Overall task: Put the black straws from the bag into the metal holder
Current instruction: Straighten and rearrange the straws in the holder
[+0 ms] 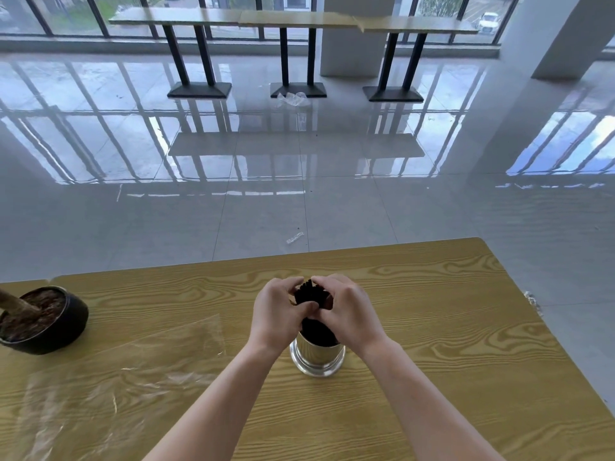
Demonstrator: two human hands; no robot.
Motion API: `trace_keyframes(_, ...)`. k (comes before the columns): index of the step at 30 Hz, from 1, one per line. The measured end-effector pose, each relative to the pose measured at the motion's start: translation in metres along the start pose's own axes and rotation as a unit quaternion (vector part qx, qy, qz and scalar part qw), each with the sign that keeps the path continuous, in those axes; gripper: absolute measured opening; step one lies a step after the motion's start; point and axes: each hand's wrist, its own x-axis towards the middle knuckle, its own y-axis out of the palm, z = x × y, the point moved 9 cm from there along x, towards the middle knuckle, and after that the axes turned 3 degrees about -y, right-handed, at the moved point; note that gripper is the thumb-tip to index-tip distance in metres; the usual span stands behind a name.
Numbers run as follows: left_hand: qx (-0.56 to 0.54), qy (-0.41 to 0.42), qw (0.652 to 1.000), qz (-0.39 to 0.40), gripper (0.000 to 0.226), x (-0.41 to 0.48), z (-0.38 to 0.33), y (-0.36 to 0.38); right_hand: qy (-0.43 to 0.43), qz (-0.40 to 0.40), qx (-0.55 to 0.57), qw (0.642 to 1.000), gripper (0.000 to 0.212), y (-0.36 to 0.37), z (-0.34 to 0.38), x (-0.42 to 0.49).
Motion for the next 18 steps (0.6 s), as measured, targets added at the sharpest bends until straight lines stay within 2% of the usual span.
trace_keyframes(2, -0.001, 0.004, 1.000, -0.016, 0.056, -0.004, 0.003, -0.003, 0.010, -0.005, -0.005, 1.000, 0.064, 0.001, -0.005, -0.002)
trace_keyframes(7, -0.002, 0.024, 0.999, -0.037, 0.053, -0.010, 0.003, -0.006, 0.015, -0.018, -0.016, 1.000, 0.073, -0.006, -0.011, -0.004)
trace_keyframes(11, 0.028, 0.056, 0.997, -0.040, 0.038, -0.009, -0.009, -0.002, -0.024, -0.008, -0.041, 0.999, 0.069, -0.008, -0.003, 0.000)
trace_keyframes(14, 0.049, 0.073, 0.995, -0.037, 0.030, -0.008, -0.016, 0.002, -0.069, -0.004, -0.068, 0.995, 0.056, -0.008, 0.005, 0.003)
trace_keyframes(18, 0.030, 0.055, 0.997, -0.042, 0.043, -0.007, -0.011, 0.001, -0.076, -0.013, -0.080, 0.994, 0.047, -0.008, 0.005, 0.003)
